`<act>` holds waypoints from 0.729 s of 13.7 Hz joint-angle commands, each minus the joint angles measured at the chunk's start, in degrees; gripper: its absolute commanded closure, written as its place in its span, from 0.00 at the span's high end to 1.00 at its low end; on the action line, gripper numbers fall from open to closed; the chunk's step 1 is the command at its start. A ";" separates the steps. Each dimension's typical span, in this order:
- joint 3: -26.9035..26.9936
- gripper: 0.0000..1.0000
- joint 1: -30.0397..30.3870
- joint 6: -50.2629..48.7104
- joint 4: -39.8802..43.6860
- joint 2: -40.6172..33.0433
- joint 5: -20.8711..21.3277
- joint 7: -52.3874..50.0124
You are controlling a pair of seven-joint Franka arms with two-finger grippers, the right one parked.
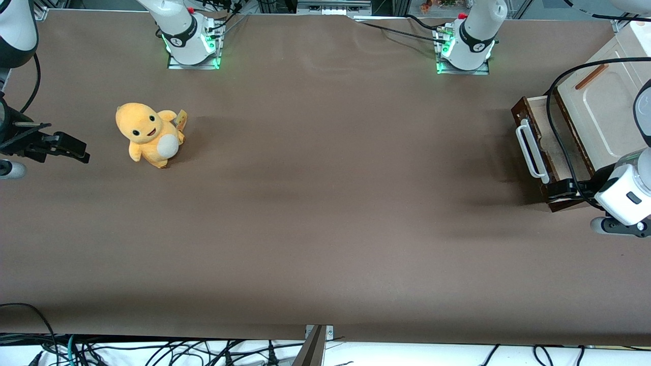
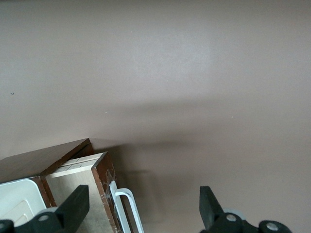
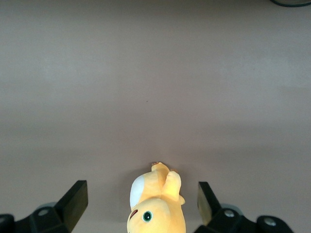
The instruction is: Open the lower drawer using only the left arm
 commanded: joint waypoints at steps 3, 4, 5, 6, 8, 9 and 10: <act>-2.24 1.00 -0.52 0.02 -0.52 -1.65 0.65 -2.48; -2.59 1.00 -0.52 -0.15 -0.61 -2.17 0.65 -3.80; -3.11 1.00 -0.52 -0.24 -0.87 -2.35 0.65 -4.33; -3.29 1.00 -0.44 -0.24 -0.96 -2.35 0.57 -4.34; -3.38 1.00 -0.09 -0.15 -0.96 -2.35 -2.32 -4.51; -3.38 1.00 0.00 -0.15 -0.96 -2.35 -2.16 -4.51; -3.30 1.00 0.00 -0.15 -0.96 -2.35 -2.16 -4.51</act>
